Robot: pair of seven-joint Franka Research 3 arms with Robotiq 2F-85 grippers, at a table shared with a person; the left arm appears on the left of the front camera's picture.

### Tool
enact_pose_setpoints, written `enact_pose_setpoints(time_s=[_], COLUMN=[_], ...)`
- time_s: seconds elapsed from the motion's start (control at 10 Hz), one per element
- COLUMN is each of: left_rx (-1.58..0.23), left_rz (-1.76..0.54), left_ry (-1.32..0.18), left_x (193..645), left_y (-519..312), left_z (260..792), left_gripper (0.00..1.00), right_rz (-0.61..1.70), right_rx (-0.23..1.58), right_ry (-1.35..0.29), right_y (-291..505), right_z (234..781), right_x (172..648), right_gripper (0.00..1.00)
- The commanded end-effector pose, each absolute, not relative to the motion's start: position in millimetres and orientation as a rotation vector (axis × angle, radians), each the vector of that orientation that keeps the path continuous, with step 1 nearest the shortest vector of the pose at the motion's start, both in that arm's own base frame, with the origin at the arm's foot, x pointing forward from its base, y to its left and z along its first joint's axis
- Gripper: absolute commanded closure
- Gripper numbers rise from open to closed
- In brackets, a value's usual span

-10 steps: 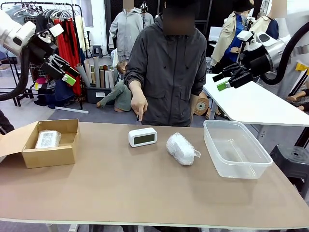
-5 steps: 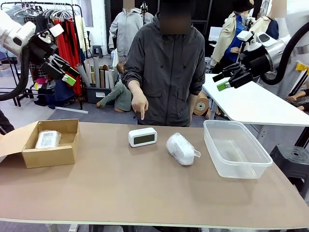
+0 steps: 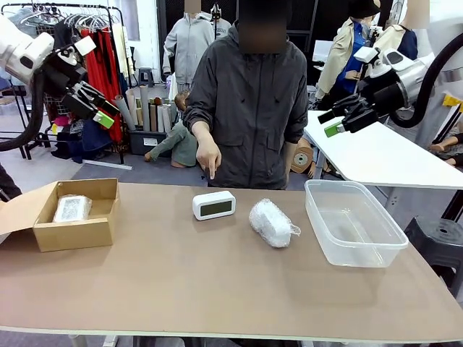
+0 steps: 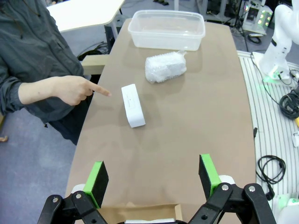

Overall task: Separate and place wrapped and unwrapped clocks.
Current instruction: Pick up the Digital clock indicated by the person.

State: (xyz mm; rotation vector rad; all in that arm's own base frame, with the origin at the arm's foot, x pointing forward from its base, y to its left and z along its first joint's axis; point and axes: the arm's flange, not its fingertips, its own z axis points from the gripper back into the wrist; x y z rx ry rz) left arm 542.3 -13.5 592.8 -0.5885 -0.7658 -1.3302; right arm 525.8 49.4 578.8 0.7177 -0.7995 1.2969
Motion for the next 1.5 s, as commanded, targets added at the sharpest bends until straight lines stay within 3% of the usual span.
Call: enact_pose_setpoints(time_s=[0.0,0.6,0.9,1.4], left_rx=[-0.589,-0.589,-0.589,-0.589], left_rz=[-1.343,-1.343,-1.343,-1.343], left_ry=[-0.769,-0.769,-0.769,-0.769], left_x=[541,541,541,541], left_y=[-14,-14,-14,-14], left_z=[593,593,593,593], left_gripper=[0.00,0.00,0.00,0.00], right_rz=[1.354,1.500,1.531,1.527], right_rx=[0.733,0.696,0.633,0.677], right_ry=[-0.696,-0.530,-0.570,-0.569], right_y=[80,173,192,186], right_z=[558,502,494,487], right_x=[532,570,590,581], right_gripper=[0.00,0.00,0.00,0.00])
